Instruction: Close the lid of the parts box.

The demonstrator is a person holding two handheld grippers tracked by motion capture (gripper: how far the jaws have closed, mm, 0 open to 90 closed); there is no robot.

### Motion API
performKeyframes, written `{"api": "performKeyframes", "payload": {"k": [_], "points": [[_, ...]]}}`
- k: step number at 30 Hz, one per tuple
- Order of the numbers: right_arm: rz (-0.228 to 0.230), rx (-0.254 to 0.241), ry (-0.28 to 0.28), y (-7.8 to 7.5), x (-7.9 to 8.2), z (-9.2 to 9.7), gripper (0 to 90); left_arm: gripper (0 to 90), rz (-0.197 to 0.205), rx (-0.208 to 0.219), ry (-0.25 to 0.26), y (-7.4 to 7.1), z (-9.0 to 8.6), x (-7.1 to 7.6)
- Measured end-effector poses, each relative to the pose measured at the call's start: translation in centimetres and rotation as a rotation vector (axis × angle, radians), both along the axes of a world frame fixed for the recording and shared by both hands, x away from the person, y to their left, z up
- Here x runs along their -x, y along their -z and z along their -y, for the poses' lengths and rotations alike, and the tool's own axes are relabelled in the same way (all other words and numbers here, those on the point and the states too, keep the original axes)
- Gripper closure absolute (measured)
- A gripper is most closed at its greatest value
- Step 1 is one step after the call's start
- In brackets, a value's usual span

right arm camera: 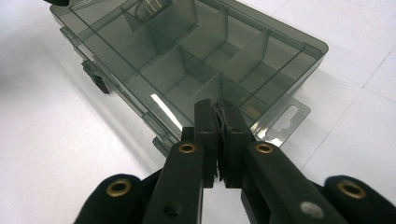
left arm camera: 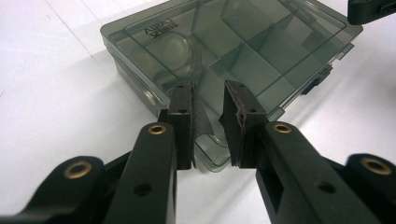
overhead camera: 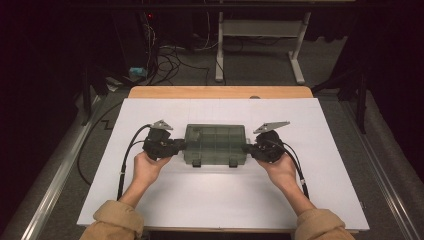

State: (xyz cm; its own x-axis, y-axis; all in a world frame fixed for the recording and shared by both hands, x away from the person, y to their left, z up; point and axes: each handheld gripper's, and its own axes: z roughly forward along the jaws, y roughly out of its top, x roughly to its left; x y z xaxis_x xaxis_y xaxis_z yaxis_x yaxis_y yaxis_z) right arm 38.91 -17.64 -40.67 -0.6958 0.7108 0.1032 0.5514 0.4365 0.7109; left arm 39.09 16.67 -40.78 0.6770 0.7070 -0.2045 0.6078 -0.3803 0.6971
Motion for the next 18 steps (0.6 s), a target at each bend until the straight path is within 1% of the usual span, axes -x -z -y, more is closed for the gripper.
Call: {"api": "performKeyframes", "payload": {"k": [2, 3, 4, 5, 6, 7, 8, 10, 11, 13, 14, 16, 18], "points": [[0.002, 0.004, 0.002, 0.0, 0.0, 0.0, 88.7, 74.0, 0.002, 0.001, -0.005, 0.2, 0.0, 0.1], [0.003, 0.007, 0.001, 0.0, 0.0, -0.1, 88.9, 74.1, -0.011, -0.006, -0.001, 0.3, 0.1, 0.0], [0.003, 0.014, 0.003, 0.1, 0.0, -0.1, 89.1, 74.5, -0.060, -0.103, -0.006, 0.7, 0.6, -0.2], [-0.004, 0.029, 0.002, 0.2, 0.0, -0.2, 89.4, 74.5, -0.036, -0.092, 0.006, 1.5, 0.8, -0.1], [-0.007, 0.053, -0.002, 0.5, -0.1, -0.3, 89.5, 76.3, -0.022, -0.070, 0.002, 1.7, 0.7, 0.1], [-0.008, 0.062, -0.004, 0.8, 0.0, -0.4, 89.5, 76.2, -0.015, -0.058, 0.000, 1.9, 0.5, 0.2], [-0.009, 0.055, -0.005, 1.0, 0.0, -0.4, 89.5, 76.1, -0.005, -0.046, -0.002, 2.0, 0.5, 0.3], [-0.007, 0.043, -0.004, 1.1, 0.1, -0.3, 89.6, 76.1, -0.009, -0.023, -0.007, 2.2, 0.2, 0.3], [-0.007, 0.041, -0.006, 1.2, 0.0, -0.4, 89.6, 76.0, -0.016, -0.027, -0.005, 2.1, 0.2, 0.3], [-0.004, 0.052, -0.008, 1.2, 0.0, -0.5, 90.0, 76.0, -0.013, -0.038, -0.006, 2.1, 0.3, 0.4], [0.002, 0.061, -0.007, 1.2, 0.0, -0.6, 90.0, 76.1, -0.012, -0.037, -0.005, 2.1, 0.4, 0.5], [0.007, 0.060, -0.009, 1.3, 0.1, -0.6, 90.0, 76.1, -0.012, -0.032, -0.006, 2.2, 0.3, 0.5], [0.014, 0.045, -0.006, 1.4, 0.1, -0.4, 90.0, 76.0, -0.014, -0.023, -0.010, 2.2, 0.2, 0.5]]}}
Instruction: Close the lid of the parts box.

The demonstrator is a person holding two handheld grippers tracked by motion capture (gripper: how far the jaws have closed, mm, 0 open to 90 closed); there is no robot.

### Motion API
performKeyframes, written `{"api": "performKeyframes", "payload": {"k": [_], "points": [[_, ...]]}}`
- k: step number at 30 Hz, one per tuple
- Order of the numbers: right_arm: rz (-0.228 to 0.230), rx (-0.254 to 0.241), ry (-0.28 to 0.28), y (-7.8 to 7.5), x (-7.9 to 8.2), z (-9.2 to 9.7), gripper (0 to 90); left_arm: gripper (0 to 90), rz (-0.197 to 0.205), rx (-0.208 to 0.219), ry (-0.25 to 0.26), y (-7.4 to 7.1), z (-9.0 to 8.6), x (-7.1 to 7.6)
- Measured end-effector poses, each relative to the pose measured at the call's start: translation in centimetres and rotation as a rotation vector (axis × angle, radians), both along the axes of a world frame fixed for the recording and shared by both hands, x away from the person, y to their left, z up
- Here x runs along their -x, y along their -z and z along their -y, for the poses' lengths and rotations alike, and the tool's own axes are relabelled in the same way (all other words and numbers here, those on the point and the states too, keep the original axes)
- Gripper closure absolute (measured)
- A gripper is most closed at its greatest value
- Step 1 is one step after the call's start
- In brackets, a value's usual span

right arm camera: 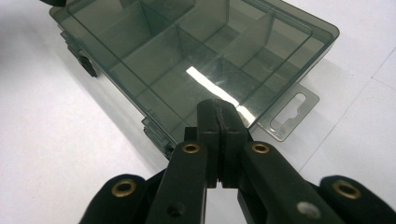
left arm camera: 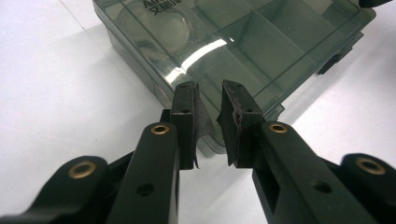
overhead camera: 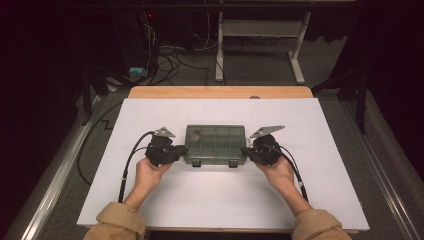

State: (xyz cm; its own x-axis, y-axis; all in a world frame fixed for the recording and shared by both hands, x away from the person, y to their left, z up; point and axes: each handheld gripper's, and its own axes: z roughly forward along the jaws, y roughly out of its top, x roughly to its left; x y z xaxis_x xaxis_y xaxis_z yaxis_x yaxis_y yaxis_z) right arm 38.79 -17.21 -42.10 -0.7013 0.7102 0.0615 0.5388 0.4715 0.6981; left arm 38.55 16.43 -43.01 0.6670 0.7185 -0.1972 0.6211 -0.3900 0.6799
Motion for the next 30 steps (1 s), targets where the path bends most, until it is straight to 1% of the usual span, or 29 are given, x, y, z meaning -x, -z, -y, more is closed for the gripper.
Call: {"api": "performKeyframes", "payload": {"k": [1, 3, 4, 6, 7, 9, 13, 14, 16, 17, 19, 23, 26, 30], "points": [[0.002, -0.003, 0.002, 0.0, 0.1, 0.0, 90.0, 76.0, 0.005, 0.000, -0.002, 0.0, 0.0, 0.1], [0.017, 0.005, -0.001, 0.1, 0.2, 0.0, 90.0, 76.0, 0.013, -0.001, -0.006, 0.1, 0.1, 0.2], [0.018, 0.004, 0.000, 0.1, 0.2, 0.0, 90.0, 76.0, 0.012, -0.004, -0.005, 0.0, 0.1, 0.3], [0.019, 0.005, 0.001, 0.1, 0.2, 0.0, 90.0, 75.9, 0.024, -0.014, -0.007, 0.0, 0.3, 0.4], [0.020, 0.006, 0.002, 0.1, 0.2, -0.1, 90.0, 74.7, 0.020, -0.019, -0.007, -0.1, 0.3, 0.4], [0.023, 0.011, 0.000, 0.1, 0.2, -0.1, 90.0, 71.8, 0.016, -0.010, 0.001, -0.2, 0.2, 0.5], [0.021, -0.002, -0.007, 0.0, 0.2, 0.0, 87.3, 65.9, 0.041, 0.002, -0.002, -0.5, 0.0, 0.6], [0.017, -0.009, 0.000, -0.1, 0.2, 0.0, 86.5, 64.6, 0.039, 0.017, -0.003, -0.6, -0.2, 0.6], [0.019, -0.028, 0.005, -0.3, 0.2, 0.2, 85.4, 61.0, 0.037, 0.034, -0.005, -0.8, -0.3, 0.7], [0.023, -0.039, 0.005, -0.4, 0.2, 0.4, 85.2, 60.1, 0.043, 0.037, -0.009, -1.0, -0.4, 0.8], [0.032, -0.047, 0.010, -0.7, 0.3, 0.6, 84.7, 58.5, 0.055, 0.042, -0.013, -1.3, -0.6, 0.9], [0.032, -0.059, 0.014, -1.0, 0.5, 1.0, 83.5, 55.8, 0.057, 0.053, -0.023, -1.5, -0.8, 1.0], [0.040, -0.069, 0.017, -1.1, 0.5, 1.1, 82.4, 53.6, 0.078, 0.051, -0.028, -1.6, -0.9, 1.1], [0.048, -0.091, 0.022, -1.3, 0.6, 1.5, 80.1, 50.9, 0.096, 0.060, -0.029, -1.9, -1.1, 1.4]]}}
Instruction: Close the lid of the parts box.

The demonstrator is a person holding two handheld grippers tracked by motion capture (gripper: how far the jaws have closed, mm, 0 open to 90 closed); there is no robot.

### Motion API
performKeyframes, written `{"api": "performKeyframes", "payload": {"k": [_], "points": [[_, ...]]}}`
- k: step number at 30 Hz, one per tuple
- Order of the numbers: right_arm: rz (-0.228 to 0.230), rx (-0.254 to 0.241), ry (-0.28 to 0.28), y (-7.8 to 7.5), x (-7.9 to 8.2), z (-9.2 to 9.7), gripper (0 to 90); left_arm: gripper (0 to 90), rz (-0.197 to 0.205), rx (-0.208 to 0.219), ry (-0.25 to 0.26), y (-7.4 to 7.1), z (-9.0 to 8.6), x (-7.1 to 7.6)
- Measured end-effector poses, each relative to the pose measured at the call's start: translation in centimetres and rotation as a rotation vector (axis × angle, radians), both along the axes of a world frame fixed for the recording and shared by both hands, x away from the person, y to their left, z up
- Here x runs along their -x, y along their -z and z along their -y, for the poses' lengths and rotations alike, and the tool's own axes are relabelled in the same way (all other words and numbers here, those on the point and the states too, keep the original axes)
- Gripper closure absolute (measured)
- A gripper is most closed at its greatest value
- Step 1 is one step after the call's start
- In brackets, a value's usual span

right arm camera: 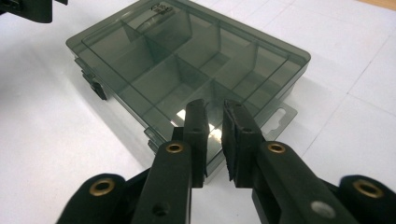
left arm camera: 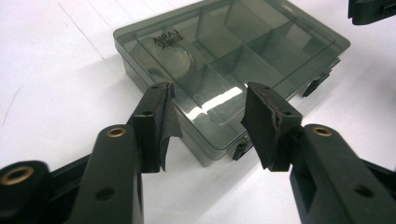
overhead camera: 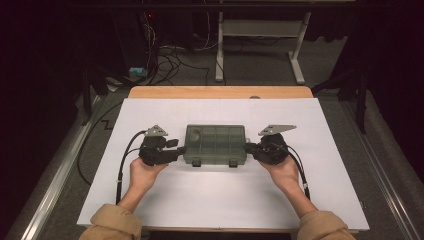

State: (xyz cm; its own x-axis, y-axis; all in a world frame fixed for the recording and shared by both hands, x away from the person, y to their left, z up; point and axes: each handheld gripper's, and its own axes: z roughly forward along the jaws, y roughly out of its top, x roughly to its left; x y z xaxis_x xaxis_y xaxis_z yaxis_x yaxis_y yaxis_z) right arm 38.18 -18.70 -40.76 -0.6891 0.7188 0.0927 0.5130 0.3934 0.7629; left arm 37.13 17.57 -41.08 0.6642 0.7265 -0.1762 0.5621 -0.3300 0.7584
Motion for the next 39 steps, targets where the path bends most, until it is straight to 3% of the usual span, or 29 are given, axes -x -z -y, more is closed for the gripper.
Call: {"api": "performKeyframes", "payload": {"k": [10, 39], "points": [[0.032, -0.021, 0.016, -0.5, 0.5, 0.9, 76.8, 46.9, 0.033, 0.000, -0.006, -0.6, -0.6, 0.8], [0.084, -0.082, 0.044, -1.0, 2.2, 3.9, 70.2, 42.6, 0.061, 0.024, -0.045, -0.7, -2.6, 2.6]]}}
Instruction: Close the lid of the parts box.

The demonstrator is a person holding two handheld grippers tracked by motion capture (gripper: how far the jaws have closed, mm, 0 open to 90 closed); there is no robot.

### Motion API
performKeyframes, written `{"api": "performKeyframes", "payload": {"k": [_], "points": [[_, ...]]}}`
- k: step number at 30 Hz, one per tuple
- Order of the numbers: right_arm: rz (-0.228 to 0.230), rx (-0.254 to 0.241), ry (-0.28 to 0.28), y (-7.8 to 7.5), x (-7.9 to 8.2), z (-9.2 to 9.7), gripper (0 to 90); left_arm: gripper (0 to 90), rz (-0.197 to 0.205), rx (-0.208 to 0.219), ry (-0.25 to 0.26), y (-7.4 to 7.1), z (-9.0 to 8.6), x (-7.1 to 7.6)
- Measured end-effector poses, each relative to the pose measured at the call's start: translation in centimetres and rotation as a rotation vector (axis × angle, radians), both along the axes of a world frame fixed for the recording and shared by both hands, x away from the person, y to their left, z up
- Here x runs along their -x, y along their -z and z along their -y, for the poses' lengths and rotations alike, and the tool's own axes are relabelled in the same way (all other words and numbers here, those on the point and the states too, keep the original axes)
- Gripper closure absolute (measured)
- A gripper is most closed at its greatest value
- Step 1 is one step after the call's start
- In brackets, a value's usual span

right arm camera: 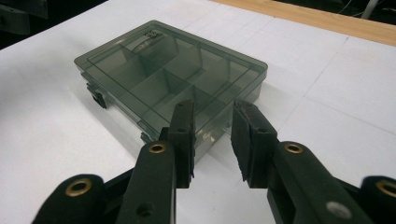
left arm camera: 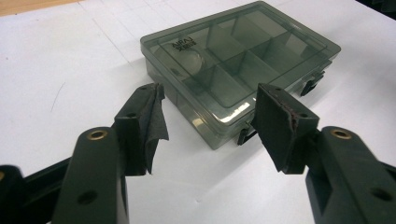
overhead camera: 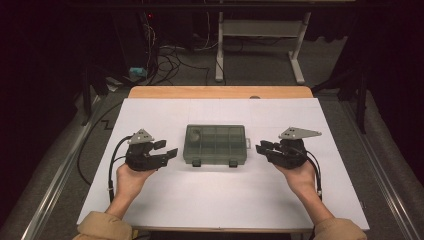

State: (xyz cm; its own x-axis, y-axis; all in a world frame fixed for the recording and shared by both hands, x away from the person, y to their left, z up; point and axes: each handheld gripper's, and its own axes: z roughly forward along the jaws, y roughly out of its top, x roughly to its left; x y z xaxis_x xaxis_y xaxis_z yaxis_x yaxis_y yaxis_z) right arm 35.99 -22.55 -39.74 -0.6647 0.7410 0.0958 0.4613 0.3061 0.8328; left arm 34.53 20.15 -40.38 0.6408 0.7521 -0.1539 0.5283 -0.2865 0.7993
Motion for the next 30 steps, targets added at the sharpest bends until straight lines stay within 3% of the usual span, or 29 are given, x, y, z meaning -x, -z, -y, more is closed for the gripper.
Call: {"api": "performKeyframes", "payload": {"k": [30], "points": [[0.005, -0.041, 0.027, 0.4, 1.6, 2.8, 66.1, 41.5, 0.021, 0.020, -0.033, 0.3, -1.8, 1.8]]}}
